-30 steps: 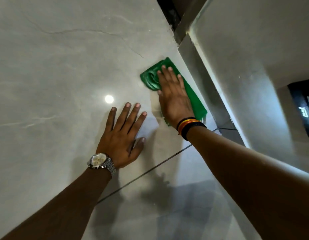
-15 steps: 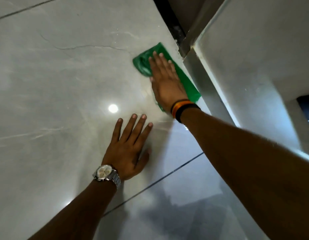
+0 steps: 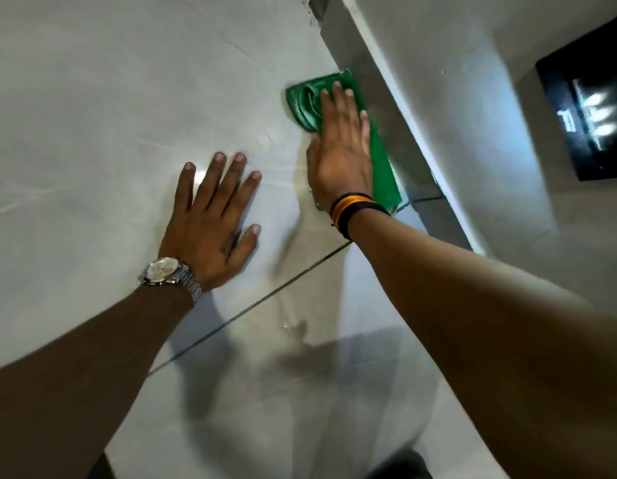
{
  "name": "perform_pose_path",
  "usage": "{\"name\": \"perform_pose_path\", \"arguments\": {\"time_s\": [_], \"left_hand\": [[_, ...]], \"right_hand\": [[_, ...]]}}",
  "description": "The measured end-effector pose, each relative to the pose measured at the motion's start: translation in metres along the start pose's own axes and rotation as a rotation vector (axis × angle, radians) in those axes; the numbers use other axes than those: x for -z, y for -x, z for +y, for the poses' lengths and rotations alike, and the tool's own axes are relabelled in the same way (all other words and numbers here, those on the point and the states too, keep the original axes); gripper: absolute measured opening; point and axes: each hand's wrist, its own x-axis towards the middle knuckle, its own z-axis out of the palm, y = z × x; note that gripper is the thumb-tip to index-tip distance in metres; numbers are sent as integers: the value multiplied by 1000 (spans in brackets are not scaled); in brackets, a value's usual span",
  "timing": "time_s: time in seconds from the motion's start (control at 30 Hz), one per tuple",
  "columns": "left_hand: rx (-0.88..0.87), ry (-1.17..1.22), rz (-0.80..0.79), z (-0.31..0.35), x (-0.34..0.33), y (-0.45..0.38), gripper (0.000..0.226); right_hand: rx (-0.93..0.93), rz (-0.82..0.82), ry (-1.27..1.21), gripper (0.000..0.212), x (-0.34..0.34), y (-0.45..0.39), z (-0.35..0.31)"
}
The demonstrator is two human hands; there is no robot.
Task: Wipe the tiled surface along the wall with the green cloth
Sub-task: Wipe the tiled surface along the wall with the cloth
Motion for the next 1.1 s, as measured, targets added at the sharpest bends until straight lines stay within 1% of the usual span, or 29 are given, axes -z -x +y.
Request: {"name": "perform_pose_path", "arguments": {"time_s": [0.07, 0.13, 0.23, 0.33, 0.4, 0.5, 0.63, 0.73, 0.83, 0.9, 0.97, 1.0, 1.03, 1.1], "left_hand": [[-6, 4, 2, 1, 0, 1, 78], [-7, 5, 8, 2, 0, 0, 77], [-3, 2, -7, 0, 0, -1, 78], [3, 10, -9, 2, 1, 0, 78], [-1, 10, -7, 1, 1, -1, 77], [-12, 13, -12, 1, 2, -2, 78], [-7, 22, -28, 2, 4, -2, 79], [-15, 24, -20, 3, 5, -3, 79], [-16, 17, -6, 2, 4, -3, 78], [-15, 9, -1, 4, 6, -2, 78], [-13, 7, -9, 6, 10, -1, 78], [-13, 10, -14, 7, 12, -2, 78], [-11, 9, -21, 9, 14, -2, 77], [-3, 10, -40, 11, 15, -2, 77]], "right_hand": [[28, 22, -1, 63, -2, 7, 4], [48, 25, 11, 63, 3, 42, 29], [-68, -33, 7, 59, 17, 144, 93], [-189, -117, 79, 59, 40, 254, 150], [-206, -177, 109, 61, 47, 282, 169], [-163, -158, 57, 60, 44, 256, 158], [-83, -70, -81, 58, 25, 152, 102], [-22, -16, -108, 57, 14, 71, 57], [-24, 12, -96, 60, 9, 40, 27], [9, -8, -96, 60, 7, 56, 26], [63, -61, -106, 61, 8, 100, 43], [58, -88, -99, 61, 9, 129, 57], [15, -104, -86, 62, 11, 164, 73], [-167, -99, -47, 64, 23, 240, 110]]}}
